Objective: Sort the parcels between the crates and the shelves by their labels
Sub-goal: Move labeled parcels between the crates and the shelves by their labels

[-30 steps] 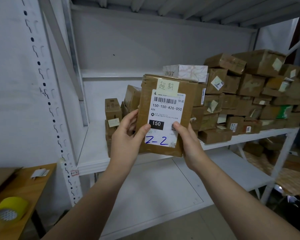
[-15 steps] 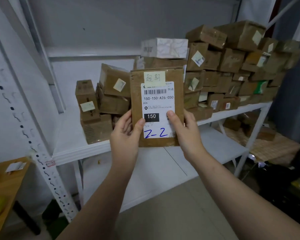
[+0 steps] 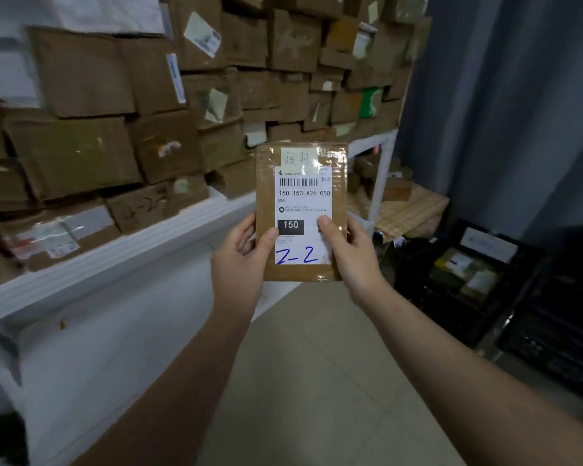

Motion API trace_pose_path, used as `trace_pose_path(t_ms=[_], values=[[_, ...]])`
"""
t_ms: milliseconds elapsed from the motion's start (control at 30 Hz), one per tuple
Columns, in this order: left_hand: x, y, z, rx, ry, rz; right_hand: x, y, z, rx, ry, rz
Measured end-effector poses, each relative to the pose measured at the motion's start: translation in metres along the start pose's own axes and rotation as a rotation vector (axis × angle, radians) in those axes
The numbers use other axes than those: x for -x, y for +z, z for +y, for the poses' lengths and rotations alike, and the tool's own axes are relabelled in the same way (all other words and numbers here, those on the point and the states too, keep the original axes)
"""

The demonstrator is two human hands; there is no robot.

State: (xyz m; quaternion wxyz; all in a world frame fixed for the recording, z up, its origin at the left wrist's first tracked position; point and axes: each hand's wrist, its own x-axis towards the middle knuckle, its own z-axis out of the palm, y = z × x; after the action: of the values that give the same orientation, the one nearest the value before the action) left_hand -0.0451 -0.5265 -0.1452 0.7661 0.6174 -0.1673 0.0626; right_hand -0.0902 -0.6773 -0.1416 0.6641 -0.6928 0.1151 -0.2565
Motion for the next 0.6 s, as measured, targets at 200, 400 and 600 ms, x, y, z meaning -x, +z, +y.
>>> trace_pose_path(t_ms=[200,400,600], values=[[-0.003,0.132,-0.043,0.023,-0.058,-0.146,-0.034,-0.125,0.024,0.036,-0.01,0.139],[0.005,0.231,-0.088,-0.008,-0.149,-0.212,-0.054,-0.228,0.053,0.076,0.124,0.123],[-0.01,0.303,-0.138,-0.096,-0.192,-0.332,-0.079,-0.292,0.097,-0.043,0.231,0.214]])
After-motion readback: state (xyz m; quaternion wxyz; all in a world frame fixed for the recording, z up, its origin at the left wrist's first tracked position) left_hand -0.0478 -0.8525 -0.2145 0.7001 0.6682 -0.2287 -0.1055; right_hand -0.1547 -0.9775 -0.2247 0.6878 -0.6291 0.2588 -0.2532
